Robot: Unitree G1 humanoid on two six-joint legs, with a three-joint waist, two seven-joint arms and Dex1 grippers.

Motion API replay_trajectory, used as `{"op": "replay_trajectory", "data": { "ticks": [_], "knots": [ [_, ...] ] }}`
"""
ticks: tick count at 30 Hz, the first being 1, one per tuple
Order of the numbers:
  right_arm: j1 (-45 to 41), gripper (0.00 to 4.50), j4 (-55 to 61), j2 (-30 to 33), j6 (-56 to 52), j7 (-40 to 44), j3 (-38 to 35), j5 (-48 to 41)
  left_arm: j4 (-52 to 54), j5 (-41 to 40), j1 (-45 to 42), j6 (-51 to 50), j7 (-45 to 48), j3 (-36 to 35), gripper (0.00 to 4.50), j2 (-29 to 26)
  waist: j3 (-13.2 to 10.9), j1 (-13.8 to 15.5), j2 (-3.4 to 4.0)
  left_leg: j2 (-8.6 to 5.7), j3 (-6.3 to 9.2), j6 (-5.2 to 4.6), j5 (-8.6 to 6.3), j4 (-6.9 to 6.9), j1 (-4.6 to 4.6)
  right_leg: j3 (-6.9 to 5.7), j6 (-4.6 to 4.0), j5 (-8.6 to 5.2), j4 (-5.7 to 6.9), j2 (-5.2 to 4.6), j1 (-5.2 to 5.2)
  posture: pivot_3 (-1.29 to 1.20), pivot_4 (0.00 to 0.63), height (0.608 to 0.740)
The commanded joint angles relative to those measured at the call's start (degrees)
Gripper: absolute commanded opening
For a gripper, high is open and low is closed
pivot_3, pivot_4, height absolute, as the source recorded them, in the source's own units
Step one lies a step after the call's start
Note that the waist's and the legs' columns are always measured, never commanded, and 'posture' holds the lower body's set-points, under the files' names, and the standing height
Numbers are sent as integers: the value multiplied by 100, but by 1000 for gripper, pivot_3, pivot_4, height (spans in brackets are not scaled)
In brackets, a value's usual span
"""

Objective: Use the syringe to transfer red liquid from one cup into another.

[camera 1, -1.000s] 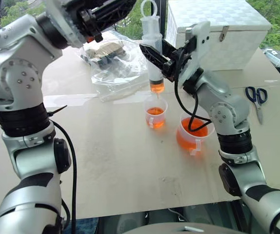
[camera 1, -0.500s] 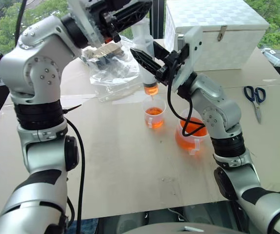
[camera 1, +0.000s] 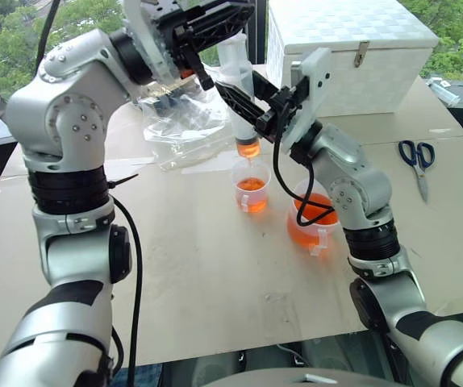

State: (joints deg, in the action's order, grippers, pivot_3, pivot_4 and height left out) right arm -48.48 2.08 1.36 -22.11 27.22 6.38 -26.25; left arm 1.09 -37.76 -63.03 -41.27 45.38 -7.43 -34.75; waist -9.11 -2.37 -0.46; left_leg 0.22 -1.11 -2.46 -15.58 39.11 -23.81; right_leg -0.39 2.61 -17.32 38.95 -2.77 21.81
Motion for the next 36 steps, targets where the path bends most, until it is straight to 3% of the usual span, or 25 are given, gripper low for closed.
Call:
{"op": "replay_trajectory", "data": {
  "ticks": [1,36],
  "knots": [
    [-236,1510,155,-96,226,37,-128,-15,248,-6,-77,-38,17,-47,29,-132,0,-1,0,0,0,0,0,0,0,0,0,0,0,0,0,0,150,740],
    [-439,1510,76,-121,336,-29,-353,50,1031,-195,738,-587,-210,378,29,383,0,2,0,0,0,0,0,-2,1,8,0,0,-1,-13,0,0,150,740]
  ]
}}
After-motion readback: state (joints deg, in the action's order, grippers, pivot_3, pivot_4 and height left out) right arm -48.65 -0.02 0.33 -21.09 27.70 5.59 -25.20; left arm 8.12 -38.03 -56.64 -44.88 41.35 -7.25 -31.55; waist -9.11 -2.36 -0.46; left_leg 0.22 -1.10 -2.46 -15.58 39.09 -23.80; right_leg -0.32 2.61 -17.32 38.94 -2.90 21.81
